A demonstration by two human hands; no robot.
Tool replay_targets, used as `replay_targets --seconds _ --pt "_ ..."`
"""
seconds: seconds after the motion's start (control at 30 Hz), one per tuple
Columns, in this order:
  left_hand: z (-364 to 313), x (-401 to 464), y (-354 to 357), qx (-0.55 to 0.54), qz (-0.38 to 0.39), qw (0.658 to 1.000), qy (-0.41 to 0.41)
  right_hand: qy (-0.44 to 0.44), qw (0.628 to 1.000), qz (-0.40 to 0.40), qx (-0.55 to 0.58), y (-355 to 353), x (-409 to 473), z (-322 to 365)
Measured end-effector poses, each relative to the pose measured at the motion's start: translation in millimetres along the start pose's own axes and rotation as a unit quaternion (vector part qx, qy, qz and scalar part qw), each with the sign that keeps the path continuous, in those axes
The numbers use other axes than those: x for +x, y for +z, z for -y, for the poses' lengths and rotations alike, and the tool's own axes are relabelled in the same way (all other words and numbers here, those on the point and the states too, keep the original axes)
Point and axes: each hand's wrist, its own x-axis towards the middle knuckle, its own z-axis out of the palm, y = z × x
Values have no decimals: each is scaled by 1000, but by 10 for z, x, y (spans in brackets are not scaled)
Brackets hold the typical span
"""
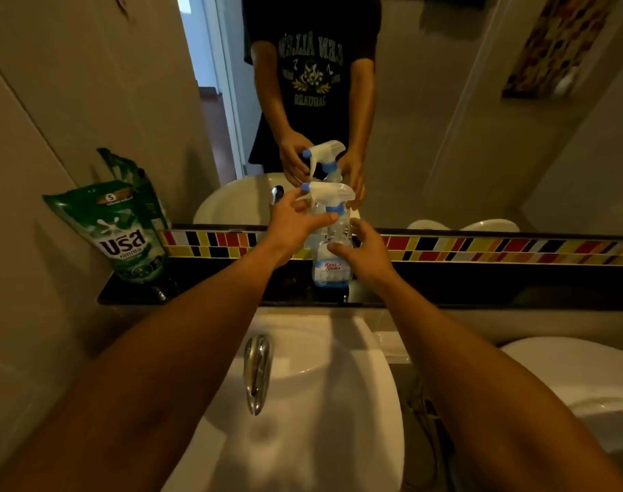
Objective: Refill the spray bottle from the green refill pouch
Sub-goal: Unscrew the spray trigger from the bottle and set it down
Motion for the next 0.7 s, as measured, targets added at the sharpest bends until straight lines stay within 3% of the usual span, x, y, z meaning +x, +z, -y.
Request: replay_targets --seconds 0.23,0.7 --pt "5 186 120 -56 -6 998 -3 -8 999 51 4 -66 223 -22" --pt "-407 298 81 -13 -32 998 43 -24 995 90 -23 -224 305 153"
